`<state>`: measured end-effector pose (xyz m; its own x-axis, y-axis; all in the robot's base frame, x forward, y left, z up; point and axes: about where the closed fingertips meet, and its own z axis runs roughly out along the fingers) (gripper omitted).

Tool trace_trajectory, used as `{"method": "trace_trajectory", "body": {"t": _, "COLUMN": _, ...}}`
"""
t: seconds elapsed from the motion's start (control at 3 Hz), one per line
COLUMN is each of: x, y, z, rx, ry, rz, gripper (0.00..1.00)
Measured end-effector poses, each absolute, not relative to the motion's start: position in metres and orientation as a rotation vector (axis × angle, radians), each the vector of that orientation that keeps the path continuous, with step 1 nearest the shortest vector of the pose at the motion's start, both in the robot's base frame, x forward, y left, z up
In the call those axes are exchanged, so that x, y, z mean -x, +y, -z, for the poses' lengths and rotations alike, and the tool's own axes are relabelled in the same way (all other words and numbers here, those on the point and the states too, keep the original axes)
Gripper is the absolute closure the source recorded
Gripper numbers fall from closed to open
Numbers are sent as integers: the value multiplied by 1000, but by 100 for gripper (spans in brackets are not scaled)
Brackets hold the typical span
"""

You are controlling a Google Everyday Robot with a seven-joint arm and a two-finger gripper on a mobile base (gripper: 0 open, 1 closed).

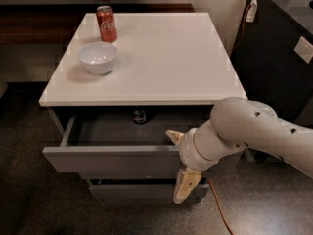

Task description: Pick pepsi can from top drawer and place on counter

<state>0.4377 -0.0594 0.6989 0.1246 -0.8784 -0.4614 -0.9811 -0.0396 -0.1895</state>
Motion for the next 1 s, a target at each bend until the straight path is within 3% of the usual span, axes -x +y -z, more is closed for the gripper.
{"method": "trace_trajectory", "body": {"t": 1.0, "x": -452, "y": -66, "z": -737, "rx": 1864, "ry": 1753, "rz": -287, "gripper": 0}}
